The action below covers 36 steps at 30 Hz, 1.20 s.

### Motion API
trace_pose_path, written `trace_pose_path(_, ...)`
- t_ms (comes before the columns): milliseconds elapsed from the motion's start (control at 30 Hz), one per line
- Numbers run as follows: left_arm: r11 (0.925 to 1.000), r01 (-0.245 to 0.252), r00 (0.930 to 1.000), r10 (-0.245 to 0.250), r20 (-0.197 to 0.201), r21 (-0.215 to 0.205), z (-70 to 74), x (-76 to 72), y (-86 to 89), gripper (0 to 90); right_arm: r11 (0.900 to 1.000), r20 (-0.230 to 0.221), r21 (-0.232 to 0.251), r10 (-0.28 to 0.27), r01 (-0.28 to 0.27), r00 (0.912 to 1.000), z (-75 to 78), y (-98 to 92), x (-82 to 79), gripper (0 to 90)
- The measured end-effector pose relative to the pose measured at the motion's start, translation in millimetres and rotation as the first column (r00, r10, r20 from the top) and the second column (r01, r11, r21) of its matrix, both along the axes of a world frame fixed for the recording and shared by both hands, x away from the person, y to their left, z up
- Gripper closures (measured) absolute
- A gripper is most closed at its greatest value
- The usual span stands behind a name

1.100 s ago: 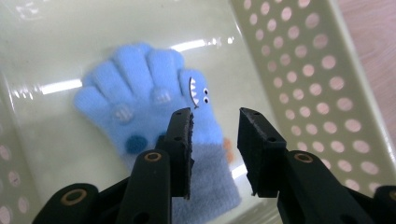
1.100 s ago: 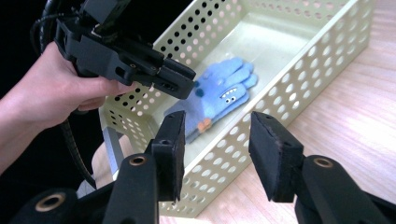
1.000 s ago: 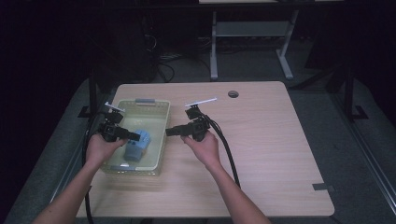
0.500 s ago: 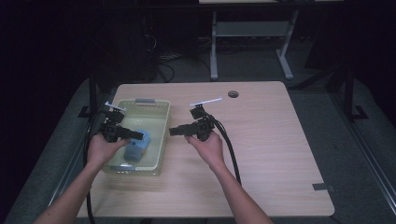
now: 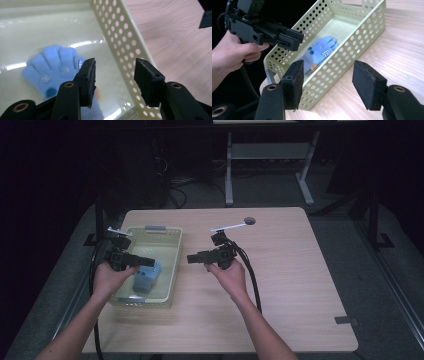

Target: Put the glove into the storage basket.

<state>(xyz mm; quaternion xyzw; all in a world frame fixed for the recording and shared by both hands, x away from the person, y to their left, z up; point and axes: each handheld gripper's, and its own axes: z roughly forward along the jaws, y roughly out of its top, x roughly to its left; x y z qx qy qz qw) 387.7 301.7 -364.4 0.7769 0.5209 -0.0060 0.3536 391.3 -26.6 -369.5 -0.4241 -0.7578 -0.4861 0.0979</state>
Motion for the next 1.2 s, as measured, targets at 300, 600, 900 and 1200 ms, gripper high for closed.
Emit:
trace_pose_path(300, 0.9963, 0.008, 0.9989, -0.004, 0.046, -0.085, 11.0, -2.2, -6.3, 46.1, 1.000, 0.001, -0.011, -0.004, 0.004, 1.0000, 2.5, -10.5, 1.1, 39.9)
trace_pose_path(600, 0.9926, 0.015, 0.9973, -0.006, 0.074, -0.121, 19.1, -4.7, -21.3, 40.9, 0.999, 0.017, -0.022, -0.023, 0.023, 0.9996, 7.8, -27.9, -2.0, 35.9)
trace_pose_path(900, 0.9873, 0.043, 0.9949, -0.028, 0.097, -0.153, 25.3, -5.1, -39.1, 33.8, 0.998, 0.012, -0.023, -0.056, 0.056, 0.9983, 10.2, -44.8, -3.1, 30.6)
trace_pose_path(1200, 0.9830, 0.080, 0.9919, -0.062, 0.111, -0.165, 28.5, -8.2, -55.8, 29.0, 0.997, 0.015, -0.023, -0.069, 0.069, 0.9975, 10.2, -61.5, -4.1, 29.0)
